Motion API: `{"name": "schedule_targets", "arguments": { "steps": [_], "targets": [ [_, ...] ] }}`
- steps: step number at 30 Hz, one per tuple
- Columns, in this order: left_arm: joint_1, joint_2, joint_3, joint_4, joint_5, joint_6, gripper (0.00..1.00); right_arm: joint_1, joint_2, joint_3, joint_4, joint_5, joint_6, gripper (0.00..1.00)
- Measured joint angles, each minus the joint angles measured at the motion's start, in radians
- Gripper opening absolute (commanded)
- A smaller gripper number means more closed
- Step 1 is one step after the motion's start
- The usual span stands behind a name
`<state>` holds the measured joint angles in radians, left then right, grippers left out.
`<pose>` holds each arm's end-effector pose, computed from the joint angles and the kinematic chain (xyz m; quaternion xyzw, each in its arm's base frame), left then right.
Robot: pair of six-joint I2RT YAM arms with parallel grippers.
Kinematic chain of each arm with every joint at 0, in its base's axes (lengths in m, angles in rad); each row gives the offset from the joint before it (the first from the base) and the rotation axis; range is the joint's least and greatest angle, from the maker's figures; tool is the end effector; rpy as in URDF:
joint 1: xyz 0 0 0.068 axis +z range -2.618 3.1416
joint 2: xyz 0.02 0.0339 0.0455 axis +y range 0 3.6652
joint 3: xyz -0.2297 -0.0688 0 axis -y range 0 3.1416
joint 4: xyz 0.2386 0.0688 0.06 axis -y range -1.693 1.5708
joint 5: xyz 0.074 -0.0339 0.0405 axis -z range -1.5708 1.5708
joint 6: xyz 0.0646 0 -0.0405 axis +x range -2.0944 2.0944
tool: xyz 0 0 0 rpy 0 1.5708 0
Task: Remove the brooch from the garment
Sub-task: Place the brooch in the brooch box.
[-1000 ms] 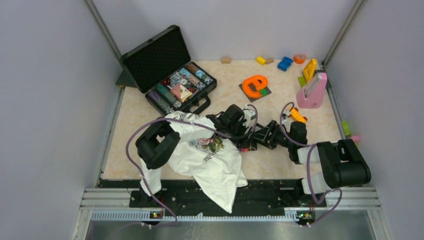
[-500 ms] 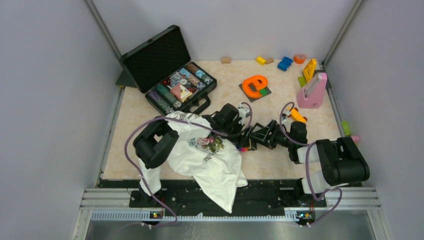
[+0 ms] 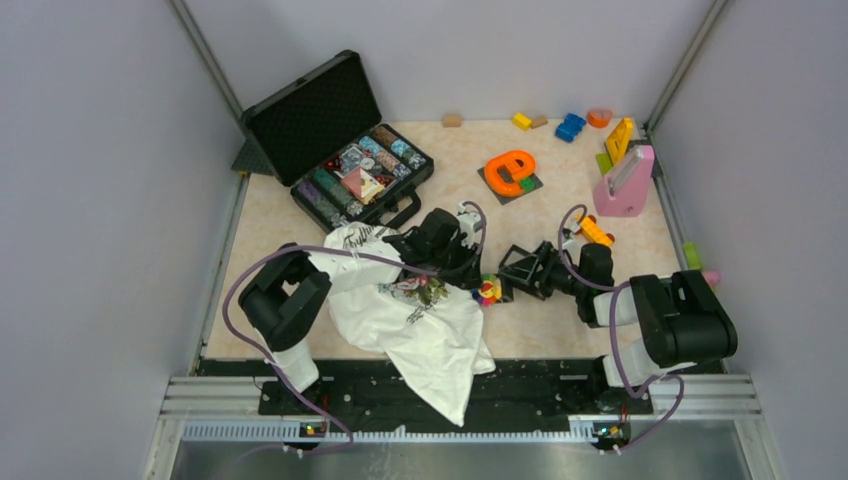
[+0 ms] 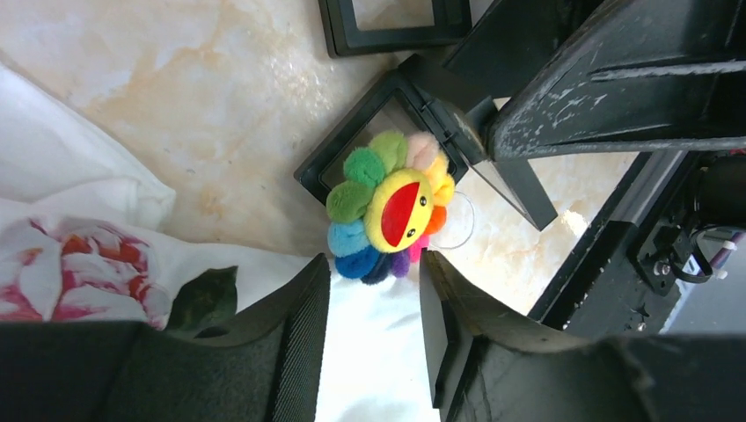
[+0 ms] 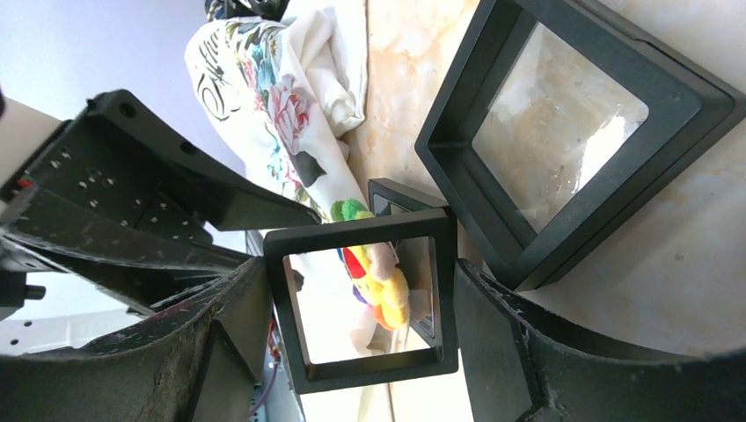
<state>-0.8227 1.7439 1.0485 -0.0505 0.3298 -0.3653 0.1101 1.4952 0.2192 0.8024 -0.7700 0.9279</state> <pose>0.2435 -0.2931 0.1413 0.2690 0.8653 -0.3459 0.2435 0.2301 0.0707 0.0768 0.1347 0.8035 0.5180 0.2607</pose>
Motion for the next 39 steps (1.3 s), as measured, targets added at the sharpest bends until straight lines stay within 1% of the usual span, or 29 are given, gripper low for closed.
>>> {"name": "schedule_targets", "arguments": {
  "steps": [2,4,10,18,20,23,27,29,30,31,34,35,37,39],
  "targets": [
    [0.0,0.0,-0.014,0.002,0.008,-0.008,0.4,0.0,0.0,0.0,-0.002,0.0,-0.001,0.47],
    [0.0,0.0,-0.024,-0.001,0.016,-0.015,0.39,0.0,0.0,0.0,-0.003,0.0,-0.002,0.47],
    [0.0,0.006,-0.023,0.002,0.021,-0.03,0.39,0.0,-0.004,0.0,-0.01,0.001,-0.005,0.47],
    [0.0,0.059,-0.016,-0.006,0.017,-0.03,0.38,0.0,-0.004,0.0,-0.019,0.001,-0.009,0.47],
    [0.0,0.065,-0.014,-0.006,0.017,-0.03,0.34,0.0,-0.004,0.0,-0.021,0.001,-0.01,0.47],
    [0.0,0.073,-0.006,-0.004,0.029,-0.035,0.24,0.0,-0.004,0.0,-0.026,0.001,-0.01,0.47],
    [0.0,0.101,0.021,0.017,0.071,-0.046,0.19,0.0,-0.008,0.0,-0.032,0.002,-0.011,0.47],
    [0.0,0.118,0.04,0.023,0.082,-0.048,0.19,0.0,-0.01,0.0,-0.034,0.004,-0.013,0.47],
    [0.0,0.121,0.045,0.024,0.085,-0.048,0.22,0.0,-0.011,0.0,-0.037,0.006,-0.014,0.47],
    [0.0,0.124,0.048,0.025,0.089,-0.048,0.28,0.0,-0.014,0.0,-0.041,0.008,-0.016,0.47],
    [0.0,0.129,0.055,0.029,0.093,-0.051,0.53,0.0,-0.027,0.0,-0.056,0.013,-0.023,0.47],
    [0.0,0.129,0.055,0.03,0.093,-0.048,0.63,-0.001,-0.031,0.0,-0.063,0.014,-0.027,0.47],
    [0.0,0.129,0.055,0.031,0.092,-0.048,0.75,-0.002,-0.045,0.0,-0.087,0.02,-0.036,0.47],
    [0.0,0.129,0.055,0.034,0.089,-0.049,0.83,-0.004,-0.064,0.002,-0.121,0.028,-0.048,0.47]
  ]
}}
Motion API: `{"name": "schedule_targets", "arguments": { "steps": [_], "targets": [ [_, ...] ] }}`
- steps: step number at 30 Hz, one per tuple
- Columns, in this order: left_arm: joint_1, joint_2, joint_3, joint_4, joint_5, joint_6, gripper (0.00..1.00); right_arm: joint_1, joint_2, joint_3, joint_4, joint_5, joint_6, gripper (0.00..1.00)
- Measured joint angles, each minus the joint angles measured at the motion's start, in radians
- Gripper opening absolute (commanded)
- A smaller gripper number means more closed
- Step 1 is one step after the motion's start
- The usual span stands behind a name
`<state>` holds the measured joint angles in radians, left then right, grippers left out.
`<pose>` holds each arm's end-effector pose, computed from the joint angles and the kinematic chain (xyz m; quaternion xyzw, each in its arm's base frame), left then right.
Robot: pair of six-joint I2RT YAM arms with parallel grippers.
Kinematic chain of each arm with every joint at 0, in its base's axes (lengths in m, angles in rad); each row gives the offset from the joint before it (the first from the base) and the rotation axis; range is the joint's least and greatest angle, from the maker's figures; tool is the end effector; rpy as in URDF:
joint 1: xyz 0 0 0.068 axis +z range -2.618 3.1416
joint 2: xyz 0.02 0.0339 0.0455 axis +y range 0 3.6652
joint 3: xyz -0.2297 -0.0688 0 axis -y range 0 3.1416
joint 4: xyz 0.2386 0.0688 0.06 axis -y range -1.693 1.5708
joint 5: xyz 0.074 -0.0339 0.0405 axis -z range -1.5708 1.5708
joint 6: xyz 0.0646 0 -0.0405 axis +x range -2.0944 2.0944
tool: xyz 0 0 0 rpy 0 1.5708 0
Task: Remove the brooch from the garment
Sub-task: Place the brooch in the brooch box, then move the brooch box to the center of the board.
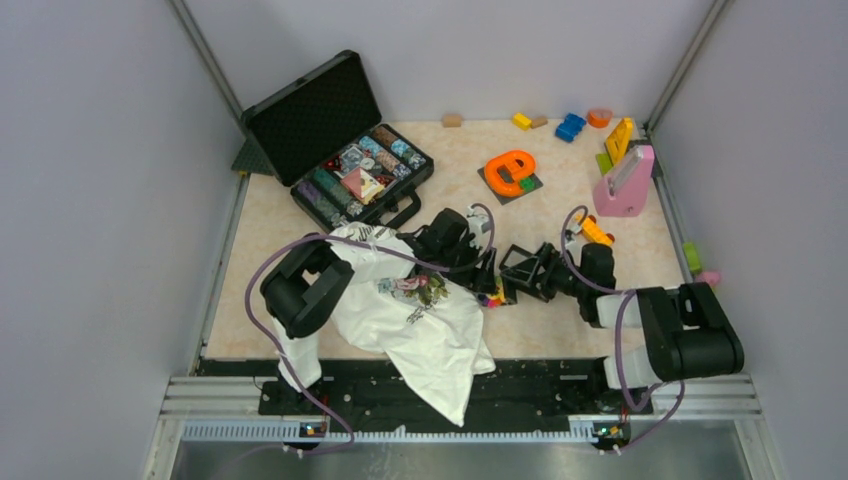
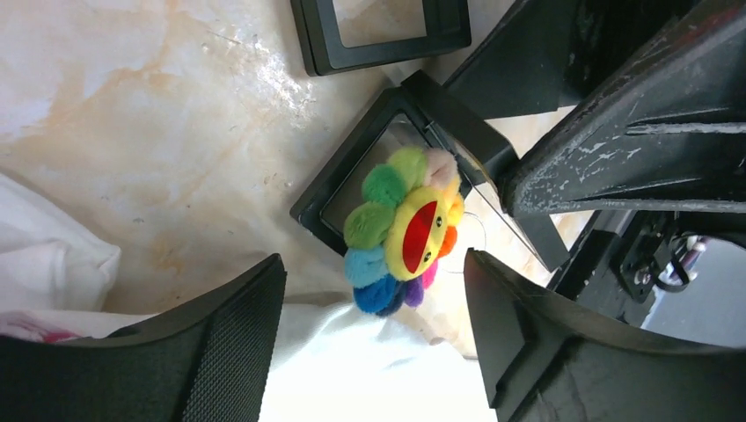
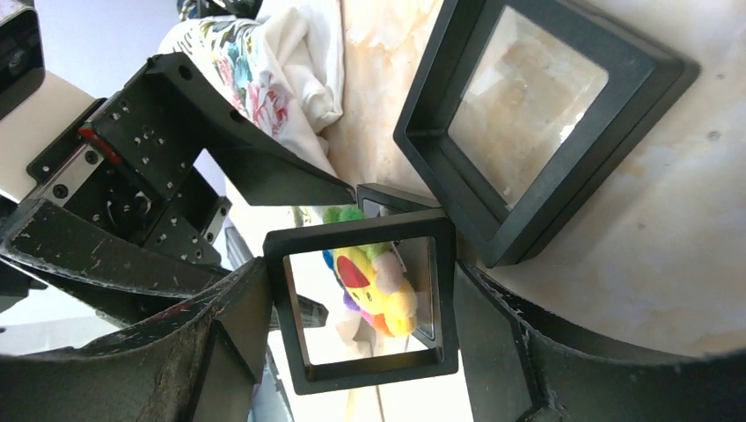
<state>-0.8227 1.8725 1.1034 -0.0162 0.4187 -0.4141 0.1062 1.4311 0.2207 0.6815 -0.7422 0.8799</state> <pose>0.2498 -0.3078 0.1159 0.2612 0.8688 -0.3735 0.1937 0.2274 0.0681 0.0775 0.1378 0.8167 0.4966 0.2597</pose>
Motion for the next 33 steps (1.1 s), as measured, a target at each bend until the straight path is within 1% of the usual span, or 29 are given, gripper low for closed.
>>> {"name": "schedule_targets", "arguments": {
  "steps": [2,5,8,13,19,23,25,26,30,33],
  "targets": [
    [0.0,-0.004,-0.002,0.001,-0.006,0.002,0.88,-0.006,-0.023,0.01,-0.05,0.009,-0.021,0.48],
    [0.0,-0.028,-0.009,-0.003,-0.015,-0.002,0.9,-0.025,-0.066,0.027,-0.135,0.034,-0.063,0.48],
    [0.002,-0.076,-0.019,-0.008,-0.02,-0.001,0.91,-0.053,-0.108,0.043,-0.225,0.058,-0.109,0.48],
    [0.005,-0.174,-0.038,-0.022,-0.05,0.003,0.92,-0.138,-0.184,0.055,-0.381,0.103,-0.171,0.52],
    [0.014,-0.262,-0.087,-0.045,-0.095,0.005,0.92,-0.164,-0.292,0.077,-0.541,0.245,-0.216,0.54],
    [0.032,-0.299,-0.131,-0.07,-0.15,0.003,0.93,-0.174,-0.379,0.077,-0.63,0.389,-0.217,0.53],
    [0.048,-0.326,-0.167,-0.075,-0.186,-0.002,0.95,-0.175,-0.42,0.077,-0.665,0.484,-0.206,0.59],
    [0.057,-0.344,-0.188,-0.087,-0.212,-0.003,0.96,-0.176,-0.438,0.077,-0.68,0.529,-0.202,0.63],
    [0.077,-0.451,-0.256,-0.142,-0.343,-0.004,0.98,-0.177,-0.475,0.077,-0.718,0.67,-0.188,0.83],
    [0.077,-0.555,-0.303,-0.164,-0.44,-0.008,0.98,-0.18,-0.476,0.077,-0.758,0.744,-0.183,0.88]
  ]
}}
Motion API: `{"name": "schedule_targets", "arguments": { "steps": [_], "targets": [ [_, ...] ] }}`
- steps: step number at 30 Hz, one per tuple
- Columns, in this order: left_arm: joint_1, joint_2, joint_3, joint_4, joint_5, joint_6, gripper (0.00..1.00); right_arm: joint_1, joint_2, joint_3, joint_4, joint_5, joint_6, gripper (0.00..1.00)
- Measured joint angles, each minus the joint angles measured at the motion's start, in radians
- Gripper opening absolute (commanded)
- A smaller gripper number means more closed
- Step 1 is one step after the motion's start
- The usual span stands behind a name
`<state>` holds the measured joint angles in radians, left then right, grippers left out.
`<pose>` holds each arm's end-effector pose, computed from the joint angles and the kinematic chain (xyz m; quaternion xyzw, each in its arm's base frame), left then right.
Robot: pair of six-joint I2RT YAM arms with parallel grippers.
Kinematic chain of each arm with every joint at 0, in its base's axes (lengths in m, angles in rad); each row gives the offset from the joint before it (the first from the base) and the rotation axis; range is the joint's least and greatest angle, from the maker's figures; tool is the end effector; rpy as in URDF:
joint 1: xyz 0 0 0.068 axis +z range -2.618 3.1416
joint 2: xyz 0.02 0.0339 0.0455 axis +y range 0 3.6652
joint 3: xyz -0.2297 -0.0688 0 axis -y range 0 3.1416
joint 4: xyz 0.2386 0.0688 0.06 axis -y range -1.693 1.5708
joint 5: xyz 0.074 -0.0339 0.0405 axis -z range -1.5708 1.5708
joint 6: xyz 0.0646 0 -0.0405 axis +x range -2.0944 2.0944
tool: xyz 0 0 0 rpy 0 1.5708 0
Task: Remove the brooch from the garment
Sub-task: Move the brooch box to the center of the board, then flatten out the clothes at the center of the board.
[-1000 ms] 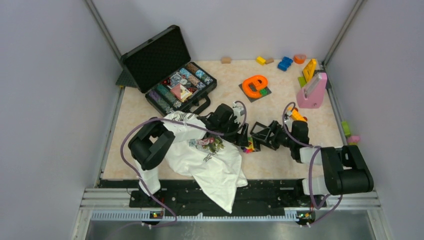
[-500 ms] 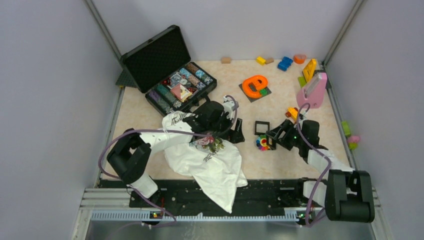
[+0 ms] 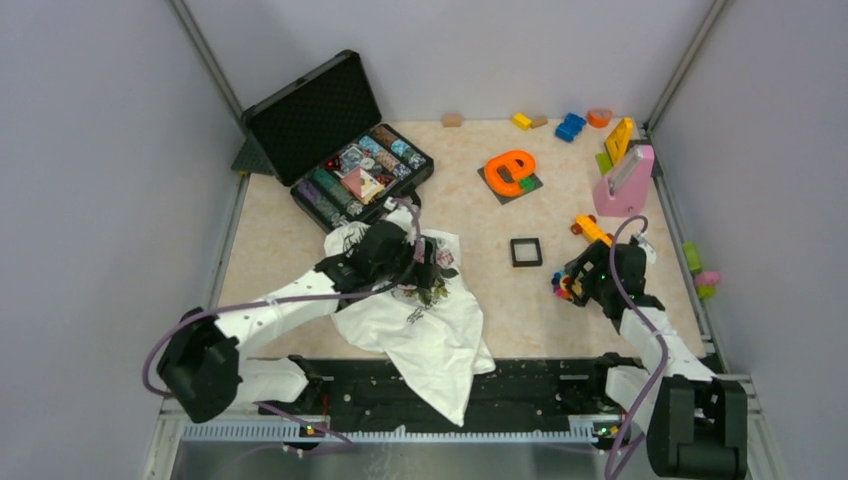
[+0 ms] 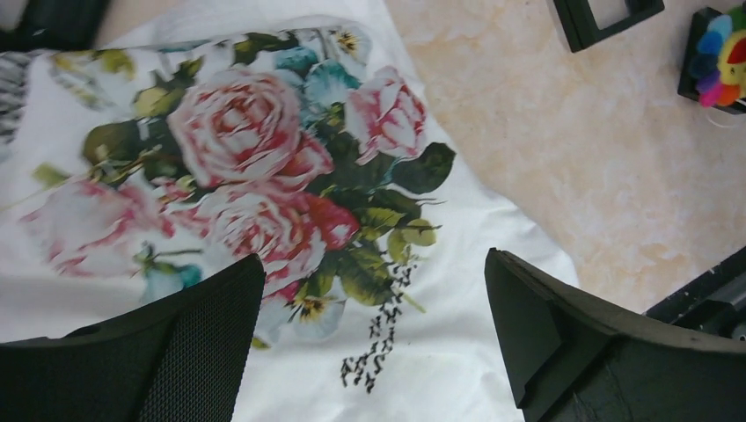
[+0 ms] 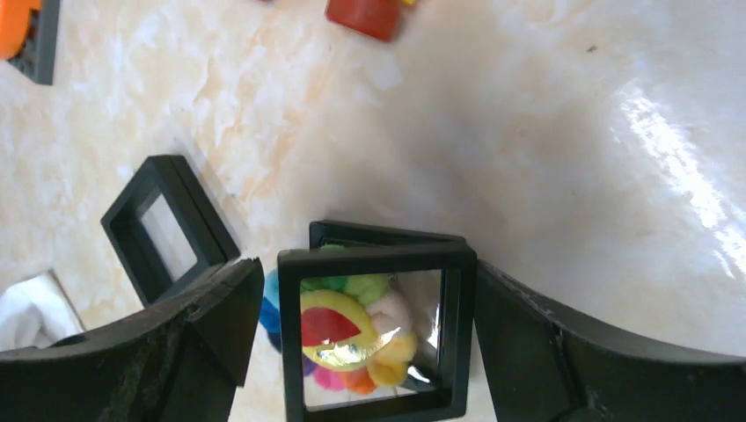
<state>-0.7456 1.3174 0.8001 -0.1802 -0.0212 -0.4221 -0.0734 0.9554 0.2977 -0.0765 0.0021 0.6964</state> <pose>0.2255 -0.2064 0.1810 0.1415 0.8950 -0.2251 0.3581 0.2152 -0.0160 0.1098 0.3435 0.8468 0.1236 0.3869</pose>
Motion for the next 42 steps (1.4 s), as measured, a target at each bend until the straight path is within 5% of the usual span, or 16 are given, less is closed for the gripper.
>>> {"name": "schedule_targets", "arguments": {
  "steps": [10,15,22,29,34,39,41,42],
  "targets": [
    [0.154,-0.403,-0.209,-0.084,-0.276,-0.089,0.99,0.035,-0.069,0.193,-0.226,0.138,-0.093,0.89],
    [0.307,-0.484,-0.272,-0.105,-0.351,-0.134,0.97,0.251,-0.04,0.303,-0.24,0.114,-0.159,0.84],
    [0.509,-0.506,-0.388,-0.045,-0.257,-0.164,0.83,0.585,0.215,0.374,-0.079,-0.071,-0.233,0.77],
    [0.573,-0.436,-0.399,0.034,-0.155,-0.18,0.71,0.699,0.599,0.524,0.088,-0.22,-0.278,0.7],
    [0.596,-0.36,-0.396,0.072,-0.106,-0.177,0.55,0.714,0.724,0.576,0.167,-0.268,-0.277,0.53],
    [0.603,-0.294,-0.378,0.086,-0.066,-0.172,0.39,0.726,0.799,0.62,0.206,-0.3,-0.273,0.17],
    [0.61,-0.262,-0.365,0.1,-0.048,-0.172,0.19,0.727,0.804,0.621,0.216,-0.307,-0.269,0.0],
    [0.615,-0.241,-0.356,0.108,-0.037,-0.175,0.07,0.727,0.804,0.623,0.216,-0.31,-0.266,0.0]
  ]
}}
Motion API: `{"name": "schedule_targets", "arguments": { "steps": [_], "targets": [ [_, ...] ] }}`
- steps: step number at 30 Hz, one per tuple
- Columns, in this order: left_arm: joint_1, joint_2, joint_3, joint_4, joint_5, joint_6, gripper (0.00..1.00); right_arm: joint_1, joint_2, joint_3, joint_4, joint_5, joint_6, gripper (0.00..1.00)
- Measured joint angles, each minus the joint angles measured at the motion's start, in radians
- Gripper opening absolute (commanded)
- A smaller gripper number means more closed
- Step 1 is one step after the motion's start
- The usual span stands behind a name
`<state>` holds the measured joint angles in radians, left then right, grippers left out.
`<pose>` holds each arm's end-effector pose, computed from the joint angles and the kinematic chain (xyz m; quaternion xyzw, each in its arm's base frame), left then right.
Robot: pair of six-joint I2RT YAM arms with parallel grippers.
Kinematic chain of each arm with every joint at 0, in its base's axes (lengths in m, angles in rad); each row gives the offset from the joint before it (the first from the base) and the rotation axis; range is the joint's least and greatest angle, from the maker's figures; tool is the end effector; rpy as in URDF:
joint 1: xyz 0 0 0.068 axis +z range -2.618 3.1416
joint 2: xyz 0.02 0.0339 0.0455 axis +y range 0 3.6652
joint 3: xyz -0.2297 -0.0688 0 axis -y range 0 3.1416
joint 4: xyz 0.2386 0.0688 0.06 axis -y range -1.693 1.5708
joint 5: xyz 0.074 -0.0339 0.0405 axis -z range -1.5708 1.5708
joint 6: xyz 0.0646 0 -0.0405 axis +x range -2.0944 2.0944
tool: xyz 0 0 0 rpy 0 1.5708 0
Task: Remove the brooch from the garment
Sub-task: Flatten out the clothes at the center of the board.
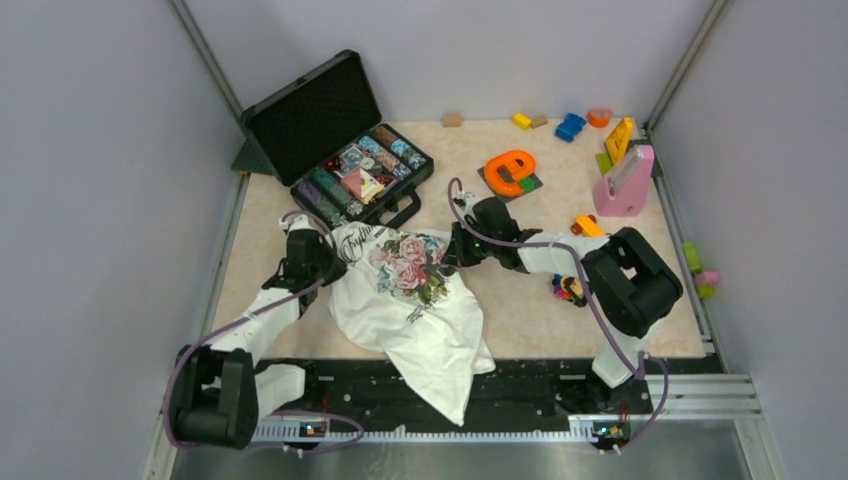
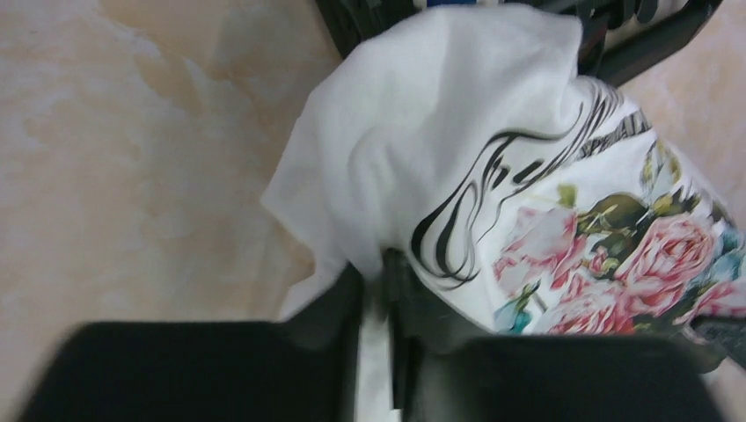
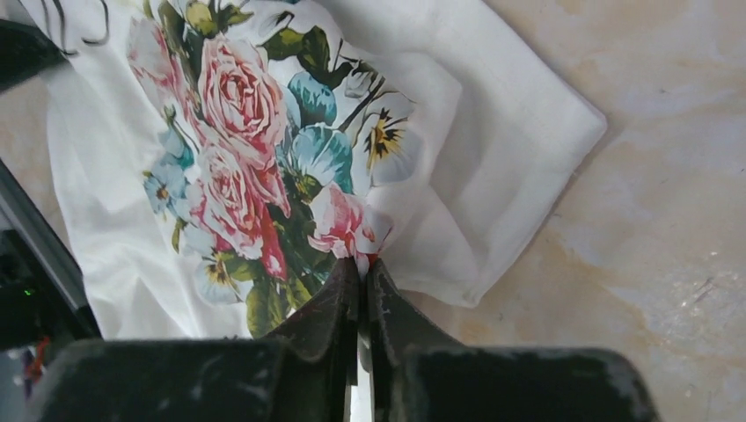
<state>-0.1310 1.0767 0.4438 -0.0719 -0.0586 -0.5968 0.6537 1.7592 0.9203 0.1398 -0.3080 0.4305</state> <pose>0.2428 -0.0282 0.1333 -0.2214 0.8800 -0.1244 0.4014 0.2825 0.2411 0.1145 -0.1641 0.8830 0.3344 0.2856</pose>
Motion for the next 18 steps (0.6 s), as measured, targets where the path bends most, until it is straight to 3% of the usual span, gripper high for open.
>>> {"name": "schedule_targets", "arguments": {
  "steps": [1,9,14,18],
  "targets": [
    [0.006,0.027,0.01,0.013,0.018,-0.003,0.0,0.0,0.0,0.006,-0.006,0.0,0.0,0.0],
    [0.04,0.32,0.224,0.051,0.247,0.017,0.0,-0.04,-0.021,0.134,-0.143,0.04,-0.018,0.0],
    [0.031,0.25,0.412,-0.018,0.297,0.044,0.0,-0.063,-0.162,0.236,-0.303,0.153,-0.083,0.0],
    [0.034,0.054,0.458,-0.101,0.26,0.06,0.0,0.062,-0.333,0.273,-0.351,0.258,-0.114,0.0]
  ]
}}
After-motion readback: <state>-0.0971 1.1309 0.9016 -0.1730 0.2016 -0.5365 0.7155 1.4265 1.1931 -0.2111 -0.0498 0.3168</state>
